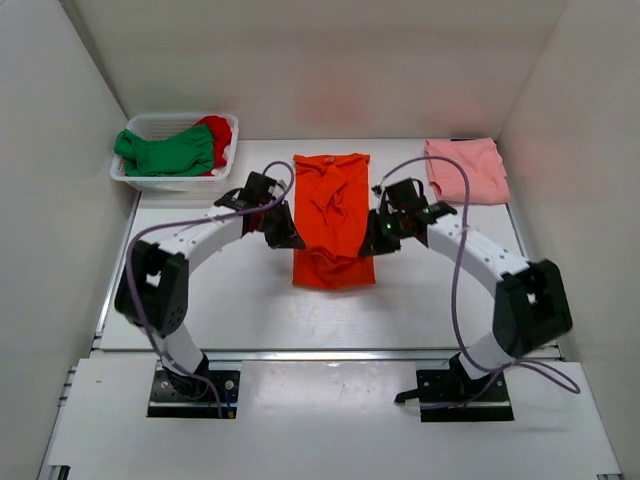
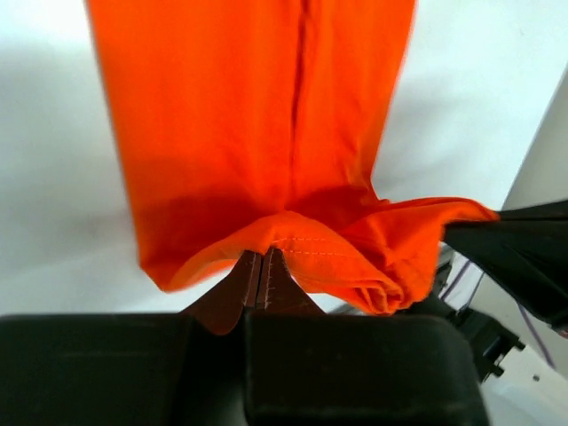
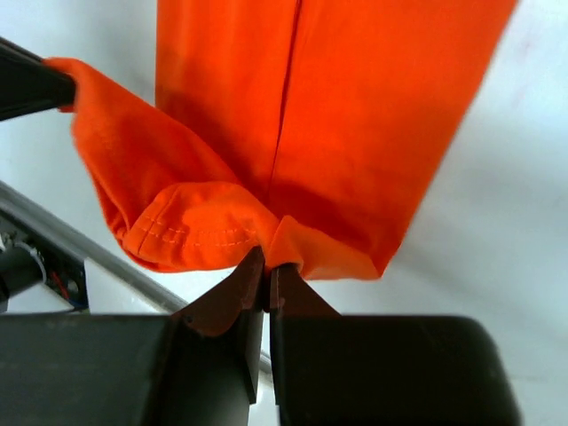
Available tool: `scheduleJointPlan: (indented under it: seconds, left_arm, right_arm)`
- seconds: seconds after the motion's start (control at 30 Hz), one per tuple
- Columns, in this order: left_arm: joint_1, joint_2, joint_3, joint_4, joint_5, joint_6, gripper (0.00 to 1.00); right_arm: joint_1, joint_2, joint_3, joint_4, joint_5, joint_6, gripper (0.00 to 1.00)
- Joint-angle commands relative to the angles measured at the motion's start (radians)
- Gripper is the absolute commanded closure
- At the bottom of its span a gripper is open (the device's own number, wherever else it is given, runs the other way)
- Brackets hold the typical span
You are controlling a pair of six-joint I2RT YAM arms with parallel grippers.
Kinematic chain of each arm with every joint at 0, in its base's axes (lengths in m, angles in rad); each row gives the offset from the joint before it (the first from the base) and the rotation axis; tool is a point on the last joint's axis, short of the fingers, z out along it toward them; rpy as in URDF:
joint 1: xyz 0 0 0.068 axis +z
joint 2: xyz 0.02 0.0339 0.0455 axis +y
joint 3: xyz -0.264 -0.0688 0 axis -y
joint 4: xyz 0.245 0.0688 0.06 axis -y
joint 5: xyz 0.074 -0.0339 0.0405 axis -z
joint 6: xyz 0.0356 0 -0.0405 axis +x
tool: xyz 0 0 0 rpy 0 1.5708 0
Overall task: Fold and stack the t-shirts
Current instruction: Fold the folded rectangular tshirt in 1/3 of the way
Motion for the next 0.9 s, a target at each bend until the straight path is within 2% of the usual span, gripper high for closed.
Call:
scheduleJointPlan:
  seconds: [0.0, 0.17, 0.37, 0.43, 0.53, 0.6, 0.63, 0.67, 0.7, 0.73, 0.77, 0.83, 0.87]
  left_arm:
    - [0.056, 0.104, 0.133, -0.055, 0.067, 0.069, 1.0]
    - [0.105, 0.254, 0.299, -0.078, 0.081, 0.09, 1.0]
    - [0.153, 0.377, 0.377, -0.043, 0.088, 0.073, 1.0]
    - [0.167, 0.412, 0.403, -0.026, 0.087, 0.061, 1.0]
    - [0.194, 0.432, 0.409, 0.067, 0.107, 0.0, 0.98]
    - [0.21, 0.435, 0.364, 0.192, 0.168, -0.078, 0.91]
    - [0.227, 0.423, 0.33, 0.374, 0.22, -0.121, 0.82]
    - [0.24, 0.412, 0.251, 0.603, 0.249, -0.231, 0.74]
    - [0.25, 0.408, 0.156, 0.721, 0.306, -0.294, 0.69]
    - [0.277, 0.396, 0.121, 0.897, 0.308, -0.409, 0.6]
    - [0.283, 0.373, 0.072, 0.975, 0.317, -0.468, 0.52]
    - [0.293, 0.342, 0.04, 0.918, 0.311, -0.433, 0.48]
    - [0.287, 0.313, 0.038, 0.824, 0.291, -0.365, 0.48]
  right_arm:
    - [-0.045, 0.124, 0.178, -0.028, -0.04, -0.126, 1.0]
    - [-0.106, 0.305, 0.35, -0.065, 0.004, -0.161, 1.0]
    - [-0.154, 0.455, 0.447, -0.061, 0.013, -0.17, 1.0]
    - [-0.169, 0.475, 0.472, -0.026, 0.007, -0.172, 0.95]
    - [-0.195, 0.498, 0.476, 0.083, -0.023, -0.167, 0.76]
    - [-0.217, 0.499, 0.458, 0.146, -0.023, -0.135, 0.68]
    - [-0.23, 0.486, 0.449, 0.181, -0.01, -0.122, 0.61]
    - [-0.235, 0.466, 0.424, 0.205, -0.008, -0.109, 0.6]
    - [-0.243, 0.433, 0.403, 0.249, 0.013, -0.083, 0.5]
    - [-0.25, 0.411, 0.351, 0.296, 0.038, -0.062, 0.4]
    - [-0.255, 0.369, 0.297, 0.304, 0.05, -0.043, 0.37]
    - [-0.251, 0.296, 0.257, 0.291, 0.119, -0.025, 0.31]
    - [-0.241, 0.276, 0.224, 0.265, 0.14, -0.02, 0.3]
